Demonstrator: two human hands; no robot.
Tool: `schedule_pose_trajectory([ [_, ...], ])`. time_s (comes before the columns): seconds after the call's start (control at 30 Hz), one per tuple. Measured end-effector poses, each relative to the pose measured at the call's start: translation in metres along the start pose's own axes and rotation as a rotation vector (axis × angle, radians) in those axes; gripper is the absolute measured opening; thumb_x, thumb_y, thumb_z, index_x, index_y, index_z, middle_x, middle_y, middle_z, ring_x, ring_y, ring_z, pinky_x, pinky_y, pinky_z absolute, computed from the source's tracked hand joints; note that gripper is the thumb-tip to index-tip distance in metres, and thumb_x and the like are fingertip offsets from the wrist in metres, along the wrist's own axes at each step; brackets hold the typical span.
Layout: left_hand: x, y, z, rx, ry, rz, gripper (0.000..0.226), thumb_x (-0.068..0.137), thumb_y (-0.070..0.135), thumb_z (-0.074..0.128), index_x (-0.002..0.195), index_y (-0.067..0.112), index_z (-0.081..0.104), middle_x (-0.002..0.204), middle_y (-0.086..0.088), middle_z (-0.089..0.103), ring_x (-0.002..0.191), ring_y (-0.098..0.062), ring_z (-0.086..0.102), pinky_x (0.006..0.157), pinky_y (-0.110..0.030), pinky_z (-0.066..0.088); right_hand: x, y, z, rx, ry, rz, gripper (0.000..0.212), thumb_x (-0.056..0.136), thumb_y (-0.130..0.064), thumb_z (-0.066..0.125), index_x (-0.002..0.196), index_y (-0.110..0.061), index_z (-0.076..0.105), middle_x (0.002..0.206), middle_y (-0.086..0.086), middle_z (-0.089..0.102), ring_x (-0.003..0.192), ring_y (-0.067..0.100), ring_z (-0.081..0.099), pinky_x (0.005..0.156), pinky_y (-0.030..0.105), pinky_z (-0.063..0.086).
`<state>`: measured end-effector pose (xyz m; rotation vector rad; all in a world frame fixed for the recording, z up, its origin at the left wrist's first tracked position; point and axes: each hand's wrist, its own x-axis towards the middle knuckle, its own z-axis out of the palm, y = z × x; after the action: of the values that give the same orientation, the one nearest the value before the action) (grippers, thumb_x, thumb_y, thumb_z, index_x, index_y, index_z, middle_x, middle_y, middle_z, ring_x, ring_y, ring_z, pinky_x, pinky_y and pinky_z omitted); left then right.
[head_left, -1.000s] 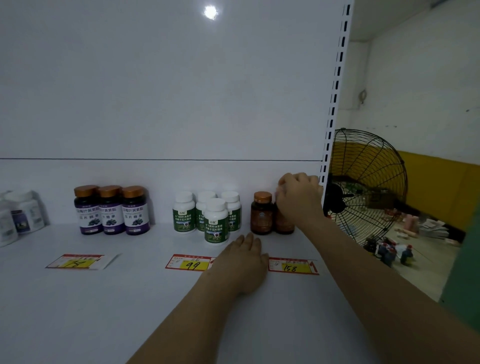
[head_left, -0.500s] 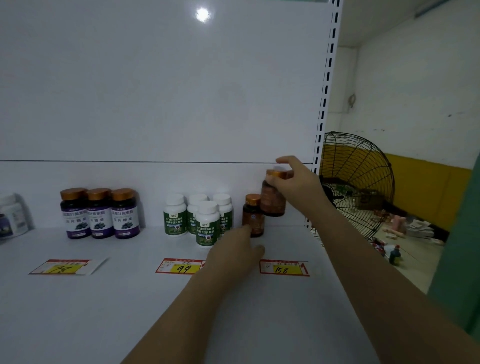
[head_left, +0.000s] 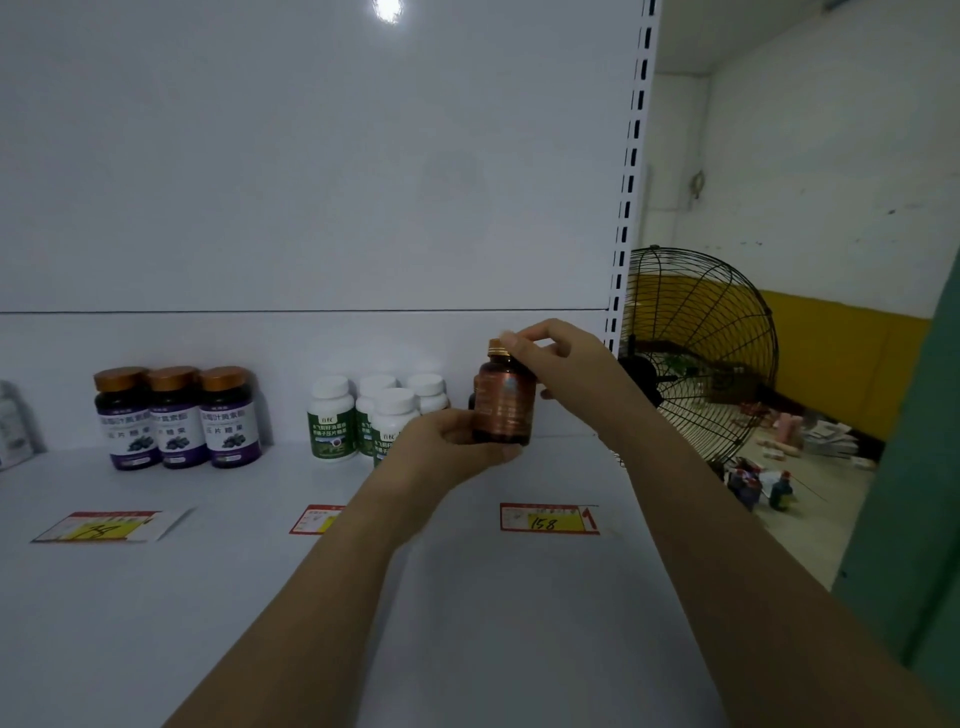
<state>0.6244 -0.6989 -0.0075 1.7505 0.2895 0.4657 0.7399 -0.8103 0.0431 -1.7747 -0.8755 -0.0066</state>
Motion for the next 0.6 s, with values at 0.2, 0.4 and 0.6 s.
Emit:
schedule_pose_trajectory([
  [0.2,0.0002,0.0032,-0.0023,-0.341,-0.177,-0.072,0.036,0.074,0.002,0.07,0.11,0.003,0.065,0.108,-0.012,0.071,0.106,-0.021,0.065,0.092,-0.025,0.052,0.0009,0.0,-0.0018,0.154,-0.019,0.049,0.033,0.086,-0.042,0.066,0.102,-0.013,0.063,0.104,0.007,0.067,0.096,0.02,0.066,0.083,0.033,0.057],
  [0.4,0.0016,0.0032,-0.0031,-0.474,-0.245,-0.113,0.045,0.068,0.003,0.067,0.113,-0.002,0.062,0.113,-0.02,0.067,0.106,-0.026,0.064,0.089,-0.027,0.054,-0.0006,-0.0006,-0.004,0.407,-0.114,0.121,0.029,0.09,-0.025,0.064,0.111,-0.005,0.06,0.11,0.013,0.065,0.094,0.022,0.065,0.073,0.027,0.055],
  [0.6,0.0067,-0.0033,-0.0036,-0.374,-0.171,-0.053,0.051,0.069,0.005,0.072,0.119,0.002,0.06,0.115,-0.016,0.067,0.11,-0.026,0.063,0.097,-0.031,0.05,-0.0019,-0.0019,0.0008,0.381,-0.03,0.059,0.033,0.084,-0.026,0.071,0.106,-0.004,0.06,0.101,0.011,0.067,0.089,0.019,0.067,0.073,0.028,0.059],
])
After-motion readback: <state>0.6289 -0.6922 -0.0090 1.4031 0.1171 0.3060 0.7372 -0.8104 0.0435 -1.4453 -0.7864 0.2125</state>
